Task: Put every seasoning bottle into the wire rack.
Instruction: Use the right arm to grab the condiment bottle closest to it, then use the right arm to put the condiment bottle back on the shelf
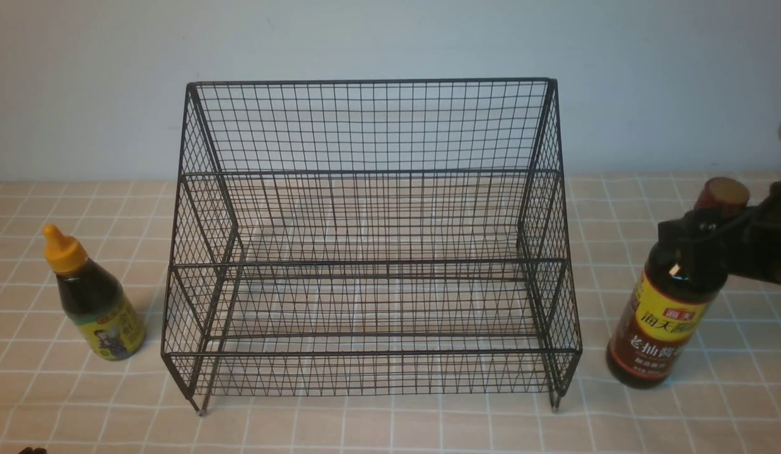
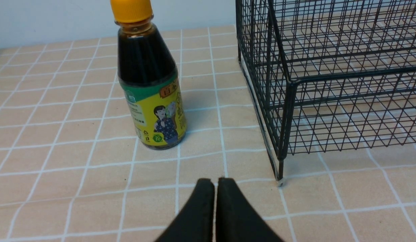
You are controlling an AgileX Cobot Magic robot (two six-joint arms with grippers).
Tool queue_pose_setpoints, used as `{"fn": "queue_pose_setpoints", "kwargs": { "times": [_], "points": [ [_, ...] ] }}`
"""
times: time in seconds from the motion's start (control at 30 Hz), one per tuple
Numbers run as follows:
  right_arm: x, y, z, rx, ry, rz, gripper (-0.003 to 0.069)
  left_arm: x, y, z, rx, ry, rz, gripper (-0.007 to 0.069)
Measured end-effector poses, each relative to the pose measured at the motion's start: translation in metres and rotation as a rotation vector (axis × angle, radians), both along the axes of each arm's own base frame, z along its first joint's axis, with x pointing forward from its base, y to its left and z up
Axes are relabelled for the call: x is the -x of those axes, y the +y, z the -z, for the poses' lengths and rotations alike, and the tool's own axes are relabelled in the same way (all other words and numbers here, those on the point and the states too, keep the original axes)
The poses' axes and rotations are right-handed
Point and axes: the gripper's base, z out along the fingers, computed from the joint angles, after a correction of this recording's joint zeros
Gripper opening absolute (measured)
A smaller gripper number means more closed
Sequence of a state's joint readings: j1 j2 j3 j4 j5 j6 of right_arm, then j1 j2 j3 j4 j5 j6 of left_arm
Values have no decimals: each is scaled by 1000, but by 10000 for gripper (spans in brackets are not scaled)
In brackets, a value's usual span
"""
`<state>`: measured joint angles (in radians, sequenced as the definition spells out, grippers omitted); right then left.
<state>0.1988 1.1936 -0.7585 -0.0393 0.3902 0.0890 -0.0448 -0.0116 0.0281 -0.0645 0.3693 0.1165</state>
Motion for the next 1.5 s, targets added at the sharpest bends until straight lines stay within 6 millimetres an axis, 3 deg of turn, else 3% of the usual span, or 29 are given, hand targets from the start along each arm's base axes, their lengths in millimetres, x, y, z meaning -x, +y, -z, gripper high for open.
{"fn": "queue_pose_setpoints", "kwargs": {
  "times": [0.03, 0.13, 0.17, 0.23, 0.43, 0.63, 0.7, 0.73, 0.87, 0.9, 0.93, 1.03, 1.13, 1.27, 1.47, 1.5],
  "points": [
    [0, 0, 0, 0, 1, 0, 559, 0, 0, 0, 0, 0, 0, -7],
    [-2, 1, 1, 0, -1, -1, 411, 0, 0, 0, 0, 0, 0, -7],
    [-2, 1, 2, 0, 0, -1, 398, 0, 0, 0, 0, 0, 0, -7],
    [-3, 1, 1, -2, -7, -1, 272, 0, 0, 0, 0, 0, 0, -7],
    [-3, 1, 0, 8, -14, -10, 289, 0, 0, 0, 0, 0, 0, -7],
    [11, -2, -13, 43, -36, -33, 289, 0, 0, 0, 0, 0, 0, -7],
    [20, -5, -37, 45, -83, -36, 289, 0, 0, 0, 0, 0, 0, -7],
    [21, -5, -39, 45, -87, -35, 289, 0, 0, 0, 0, 0, 0, -7],
    [36, -8, -101, 25, -198, -27, 289, 0, 0, 0, 0, 0, 0, -7],
    [36, -8, -101, 25, -198, -27, 289, 0, 0, 0, 0, 0, 0, -7],
    [43, -8, -126, 8, -244, -35, 289, 0, 0, 0, 0, 0, 0, -7],
    [48, -6, -150, -16, -292, -64, 289, 0, 0, 0, 0, 0, 0, -7],
    [54, 5, -174, -60, -353, -155, 289, 0, 0, 0, 0, 0, 0, -7],
    [55, 29, -189, -157, -398, -305, 289, 0, 0, 0, 0, 0, 0, -7],
    [29, 79, -174, -251, -379, -495, 289, 0, 0, 0, 0, 0, 0, -7],
    [28, 79, -173, -255, -377, -492, 289, 0, 0, 0, 0, 0, 0, -7]
  ]
}}
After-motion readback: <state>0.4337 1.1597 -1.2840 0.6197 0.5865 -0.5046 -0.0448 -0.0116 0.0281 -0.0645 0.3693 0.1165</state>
